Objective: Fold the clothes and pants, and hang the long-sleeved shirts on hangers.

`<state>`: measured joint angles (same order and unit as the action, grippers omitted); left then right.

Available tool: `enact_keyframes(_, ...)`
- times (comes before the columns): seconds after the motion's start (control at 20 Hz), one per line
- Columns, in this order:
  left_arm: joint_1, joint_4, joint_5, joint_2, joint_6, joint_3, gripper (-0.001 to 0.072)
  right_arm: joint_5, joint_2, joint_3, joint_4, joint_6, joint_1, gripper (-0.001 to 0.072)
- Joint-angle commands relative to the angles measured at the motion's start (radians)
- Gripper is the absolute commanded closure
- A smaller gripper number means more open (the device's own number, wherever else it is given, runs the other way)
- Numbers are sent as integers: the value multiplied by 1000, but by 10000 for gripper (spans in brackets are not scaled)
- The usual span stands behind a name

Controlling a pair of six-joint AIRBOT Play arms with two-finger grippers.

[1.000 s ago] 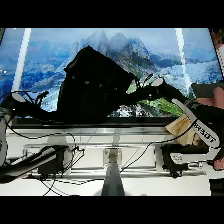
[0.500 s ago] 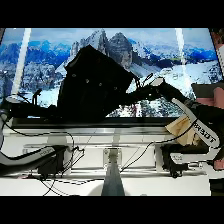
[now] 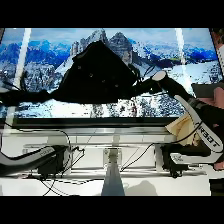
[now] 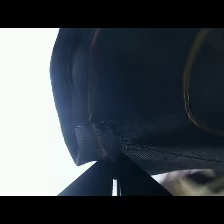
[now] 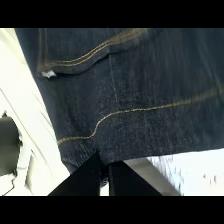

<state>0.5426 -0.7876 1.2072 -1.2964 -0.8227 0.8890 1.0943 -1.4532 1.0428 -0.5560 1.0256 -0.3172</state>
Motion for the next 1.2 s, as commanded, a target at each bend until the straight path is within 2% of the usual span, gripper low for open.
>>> enact_keyframes(0.0, 2, 177, 23, 162, 65, 194, 700, 5, 77, 172, -43, -6, 1, 678)
enact_keyframes(0.15, 2, 323, -19, 368, 98, 301, 700, 14, 164, 352, -42, -1, 0, 678)
enact_keyframes(0.4, 2, 282, -220, 762, 98, 326, 699, 14, 374, 499, -11, 48, -2, 679)
enact_keyframes(0.55, 2, 225, -236, 925, 85, 325, 700, 77, 482, 493, -9, 172, -2, 679)
enact_keyframes(0.65, 2, 154, -235, 988, -5, 324, 700, 162, 517, 493, -12, 268, -7, 679)
enact_keyframes(0.75, 2, 137, -212, 982, -104, 314, 700, 186, 519, 490, -74, 338, -59, 679)
enact_keyframes(0.95, -2, 237, -148, 812, -105, 150, 700, -35, 474, 342, -303, 452, -161, 678)
enact_keyframes(1.05, -59, 274, -163, 674, -46, 50, 701, -181, 413, 230, -392, 529, -161, 679)
enact_keyframes(1.15, -204, 256, -251, 498, 20, -37, 701, -338, 324, 125, -451, 610, -141, 678)
